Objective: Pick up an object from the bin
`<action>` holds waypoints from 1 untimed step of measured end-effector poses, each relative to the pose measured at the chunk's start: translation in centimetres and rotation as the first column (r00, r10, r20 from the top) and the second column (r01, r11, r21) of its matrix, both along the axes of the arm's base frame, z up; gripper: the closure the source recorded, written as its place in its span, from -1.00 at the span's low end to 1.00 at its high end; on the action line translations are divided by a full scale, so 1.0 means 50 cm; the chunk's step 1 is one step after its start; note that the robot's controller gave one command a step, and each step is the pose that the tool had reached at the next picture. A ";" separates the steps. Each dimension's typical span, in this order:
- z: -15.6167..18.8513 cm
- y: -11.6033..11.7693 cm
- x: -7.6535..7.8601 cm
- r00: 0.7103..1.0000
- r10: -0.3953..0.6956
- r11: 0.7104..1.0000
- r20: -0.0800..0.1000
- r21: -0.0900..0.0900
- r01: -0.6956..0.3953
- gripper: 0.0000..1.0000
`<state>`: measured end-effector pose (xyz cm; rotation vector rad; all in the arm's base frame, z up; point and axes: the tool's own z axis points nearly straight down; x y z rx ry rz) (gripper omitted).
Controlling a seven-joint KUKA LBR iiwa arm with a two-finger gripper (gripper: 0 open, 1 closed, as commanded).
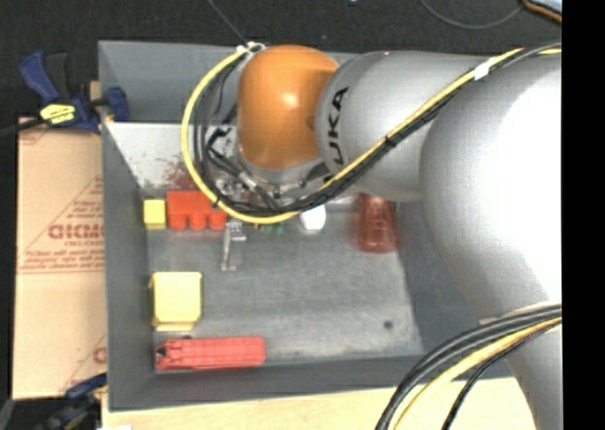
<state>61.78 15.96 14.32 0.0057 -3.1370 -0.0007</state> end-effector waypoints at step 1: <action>0.009 -0.001 0.004 1.000 -0.005 1.000 0.008 0.001 0.005 -1.00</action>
Offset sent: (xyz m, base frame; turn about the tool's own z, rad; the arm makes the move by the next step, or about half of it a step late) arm -0.0613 0.0529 -0.0732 -0.2953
